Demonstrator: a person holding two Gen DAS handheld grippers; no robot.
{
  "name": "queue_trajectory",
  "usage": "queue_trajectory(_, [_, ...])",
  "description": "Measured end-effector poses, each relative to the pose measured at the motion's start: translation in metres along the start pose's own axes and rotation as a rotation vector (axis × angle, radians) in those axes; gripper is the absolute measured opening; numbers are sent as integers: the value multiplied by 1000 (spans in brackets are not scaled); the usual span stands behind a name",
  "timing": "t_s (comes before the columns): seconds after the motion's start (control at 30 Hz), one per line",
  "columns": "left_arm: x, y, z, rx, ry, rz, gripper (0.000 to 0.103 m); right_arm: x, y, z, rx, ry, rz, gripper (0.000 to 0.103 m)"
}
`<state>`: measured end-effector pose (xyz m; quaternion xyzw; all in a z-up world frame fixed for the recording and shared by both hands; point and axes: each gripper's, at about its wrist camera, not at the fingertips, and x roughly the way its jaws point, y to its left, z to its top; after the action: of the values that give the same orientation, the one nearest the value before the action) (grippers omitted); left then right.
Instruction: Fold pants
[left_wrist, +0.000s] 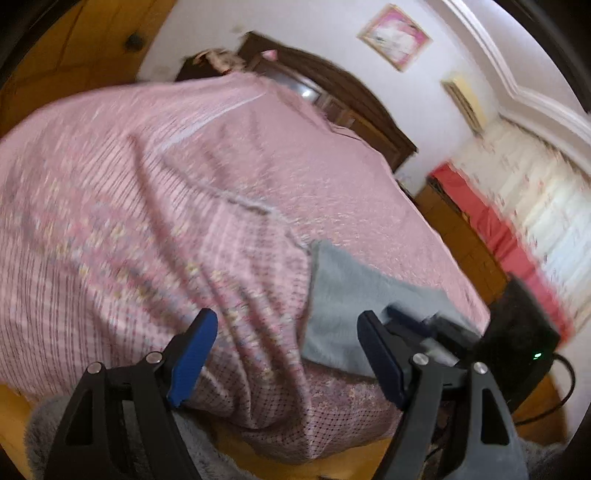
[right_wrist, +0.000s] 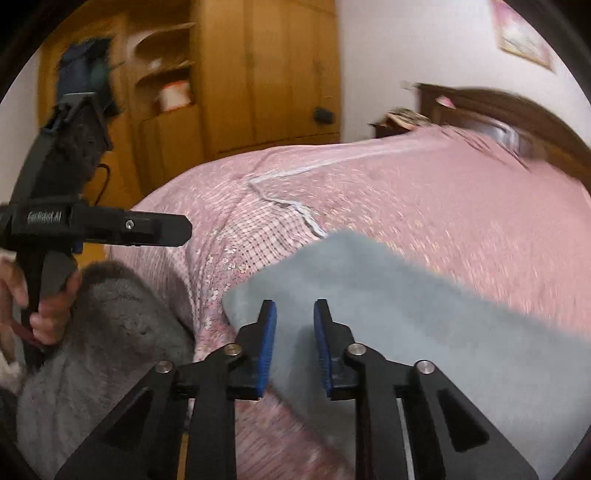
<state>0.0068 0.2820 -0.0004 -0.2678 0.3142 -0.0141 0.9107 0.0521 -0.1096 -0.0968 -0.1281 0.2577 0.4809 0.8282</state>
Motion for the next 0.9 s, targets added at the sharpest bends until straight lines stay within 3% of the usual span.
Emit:
queue_trajectory(0.13, [8,-53,9,201,-11,70,80,-38,-18,-3,52,-73,-25,21])
queue_trajectory(0.2, [18,-84,16,260,-16,29,80,-53,-34,-4,97,-109,-64,17])
queue_trajectory(0.27, [34,-115,22,320,-32,-30,80,-64,-60,-9,221,-139,-62,15])
queue_trajectory(0.43, [97,-172,25,439,23,11,53,-90,-108,-36,405,-184,-84,15])
queue_trajectory(0.5, [128,-185,18,471,72,56,43,-98,-120,-48,449,-198,-95,15])
queue_trajectory(0.57, [153,-186,7,506,90,130,40,-95,-128,-59,474,-185,-99,15])
queue_trajectory(0.63, [178,-179,-4,537,101,251,37,-84,-135,-72,481,-129,-143,14])
queue_trajectory(0.7, [186,-171,-10,555,67,290,37,-73,-142,-88,498,-63,-168,2])
queue_trajectory(0.73, [186,-169,-10,555,46,310,37,-73,-143,-90,512,-76,-167,0])
queue_trajectory(0.83, [188,-163,-8,593,-13,462,37,-88,-145,-89,536,-112,-132,0])
queue_trajectory(0.9, [192,-157,-6,577,-13,467,38,-99,-149,-97,605,-123,-103,1])
